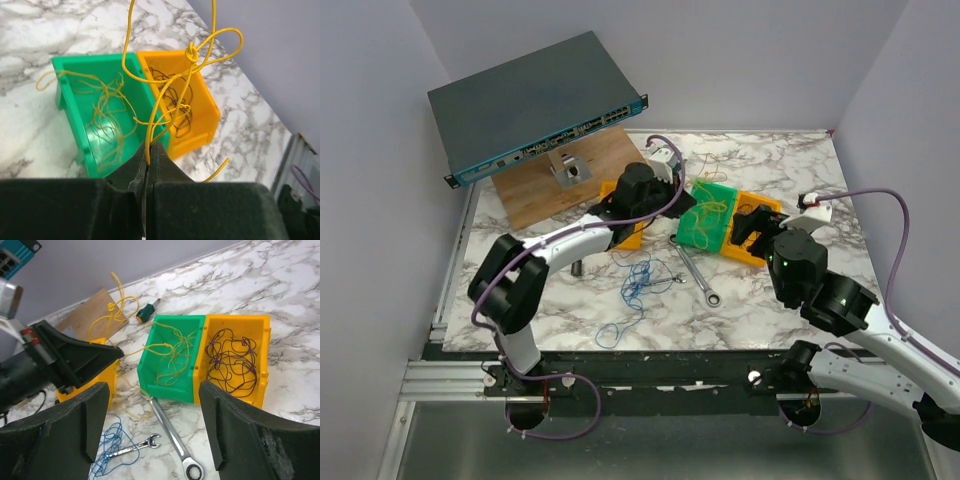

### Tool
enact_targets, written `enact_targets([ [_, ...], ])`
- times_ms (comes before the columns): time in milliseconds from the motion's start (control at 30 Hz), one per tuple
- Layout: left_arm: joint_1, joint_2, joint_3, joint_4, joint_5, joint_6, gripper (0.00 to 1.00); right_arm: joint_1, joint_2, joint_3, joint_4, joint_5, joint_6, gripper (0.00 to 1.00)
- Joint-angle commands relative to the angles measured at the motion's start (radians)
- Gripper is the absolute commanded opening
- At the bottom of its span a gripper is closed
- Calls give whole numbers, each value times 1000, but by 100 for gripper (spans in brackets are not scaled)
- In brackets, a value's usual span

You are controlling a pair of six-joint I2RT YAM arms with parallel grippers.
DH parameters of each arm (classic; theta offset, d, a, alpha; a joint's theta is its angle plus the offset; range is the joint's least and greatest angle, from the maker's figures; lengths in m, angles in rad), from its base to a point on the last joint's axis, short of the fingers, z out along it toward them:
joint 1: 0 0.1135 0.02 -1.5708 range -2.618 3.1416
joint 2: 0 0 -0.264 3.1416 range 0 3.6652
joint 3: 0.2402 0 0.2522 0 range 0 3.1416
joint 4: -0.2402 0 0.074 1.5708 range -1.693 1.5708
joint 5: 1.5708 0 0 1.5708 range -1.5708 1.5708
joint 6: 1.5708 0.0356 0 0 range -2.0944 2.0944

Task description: Untangle the cables

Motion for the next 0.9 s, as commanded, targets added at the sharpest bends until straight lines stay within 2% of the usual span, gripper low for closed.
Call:
enact_targets([
  [0, -33, 123, 134, 69, -189, 118, 0, -1, -3, -7, -22, 77, -4, 80],
  [100, -64, 208, 224, 54, -318, 205, 0, -2, 3, -14, -8, 82, -3, 79],
  [200, -84, 308, 369, -72, -429, 256, 0, -2, 10, -23, 20, 81, -9, 79],
  [233, -85, 328, 412, -138, -443, 256, 0, -1, 11, -24, 27, 80, -10, 79],
  [333, -93, 348, 464, -206, -482, 290, 0, -3, 20, -25, 42, 82, -15, 78],
  [567, -104, 466, 695, -619, -540, 314, 0, -2, 46, -41, 59, 74, -10, 78],
  [667, -108, 510, 729, -672, -530, 314, 0, -3, 54, -44, 62, 65, 2, 78],
  [867, -136, 547, 688, -674, -535, 310, 0, -4, 57, -40, 65, 64, -1, 77],
])
